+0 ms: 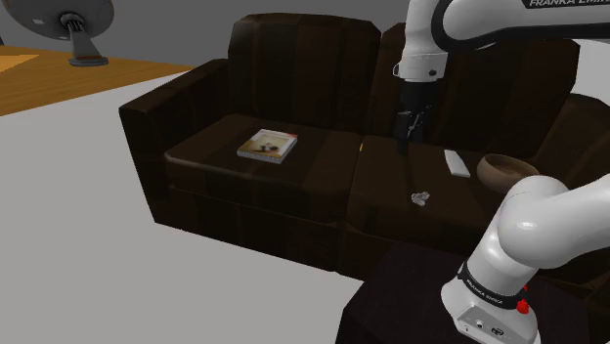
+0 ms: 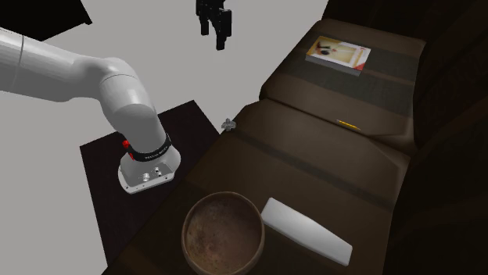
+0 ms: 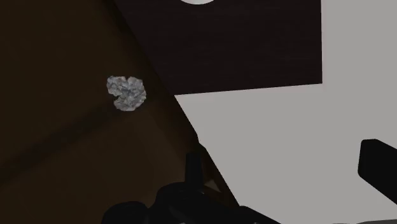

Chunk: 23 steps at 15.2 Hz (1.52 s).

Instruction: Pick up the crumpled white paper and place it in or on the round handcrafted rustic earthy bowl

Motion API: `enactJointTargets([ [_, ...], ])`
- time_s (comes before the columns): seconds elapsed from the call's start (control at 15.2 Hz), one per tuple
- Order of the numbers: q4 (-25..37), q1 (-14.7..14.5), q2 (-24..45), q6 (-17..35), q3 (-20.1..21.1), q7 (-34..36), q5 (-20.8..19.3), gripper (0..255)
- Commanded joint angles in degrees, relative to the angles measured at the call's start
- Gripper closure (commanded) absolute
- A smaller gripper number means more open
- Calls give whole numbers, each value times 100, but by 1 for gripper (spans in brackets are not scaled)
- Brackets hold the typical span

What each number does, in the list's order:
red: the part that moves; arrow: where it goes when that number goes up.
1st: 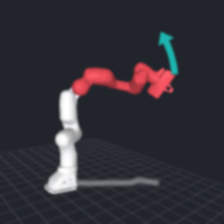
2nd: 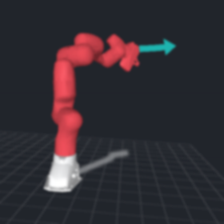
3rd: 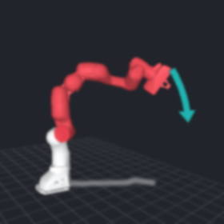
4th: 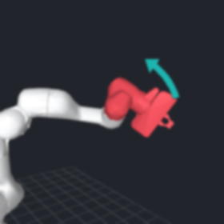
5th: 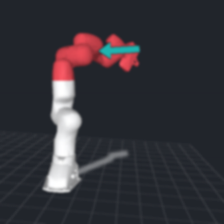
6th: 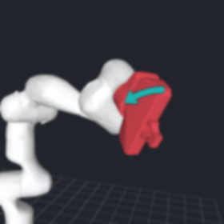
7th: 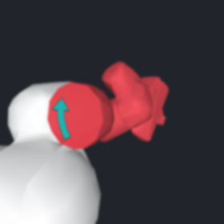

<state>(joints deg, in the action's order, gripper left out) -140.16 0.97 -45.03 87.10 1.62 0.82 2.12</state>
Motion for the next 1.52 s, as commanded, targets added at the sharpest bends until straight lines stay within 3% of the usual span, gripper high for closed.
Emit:
enactJointTargets([
  [0.0, 0, 0, 0, 0, 0, 0, 0, 0],
  [0.53, -1530, 354, -566, 1111, -440, -547, -769, 0],
  [0.99, -2596, 921, -623, 2329, -990, -1028, -1661, 0],
  [1.45, -3026, 1072, -390, 3012, -1150, -1042, -1896, 0],
])
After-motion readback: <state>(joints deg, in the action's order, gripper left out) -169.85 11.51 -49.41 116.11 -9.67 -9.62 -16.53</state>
